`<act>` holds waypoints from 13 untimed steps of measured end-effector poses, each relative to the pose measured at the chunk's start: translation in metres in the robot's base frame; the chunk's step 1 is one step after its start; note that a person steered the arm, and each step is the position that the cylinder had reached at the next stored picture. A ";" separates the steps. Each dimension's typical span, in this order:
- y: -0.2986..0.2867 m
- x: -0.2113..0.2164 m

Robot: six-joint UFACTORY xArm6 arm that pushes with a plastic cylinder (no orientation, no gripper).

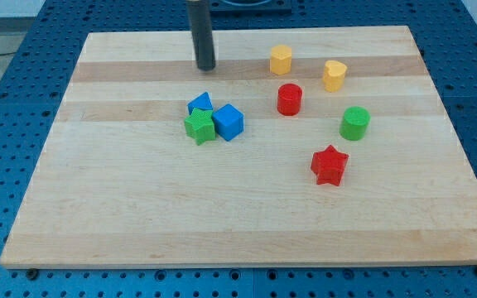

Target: Put the yellow hexagon vertically above the blue cube

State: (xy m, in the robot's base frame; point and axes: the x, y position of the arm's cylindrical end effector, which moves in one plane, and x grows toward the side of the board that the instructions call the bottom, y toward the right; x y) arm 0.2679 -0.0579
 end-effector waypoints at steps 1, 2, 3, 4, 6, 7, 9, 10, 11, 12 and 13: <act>0.069 -0.035; 0.155 -0.052; 0.186 -0.049; 0.165 -0.018; 0.085 0.003; 0.055 0.004; 0.015 0.013; 0.016 0.030; 0.025 0.032; 0.045 0.032; 0.057 0.032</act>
State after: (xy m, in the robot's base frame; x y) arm 0.2997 -0.0005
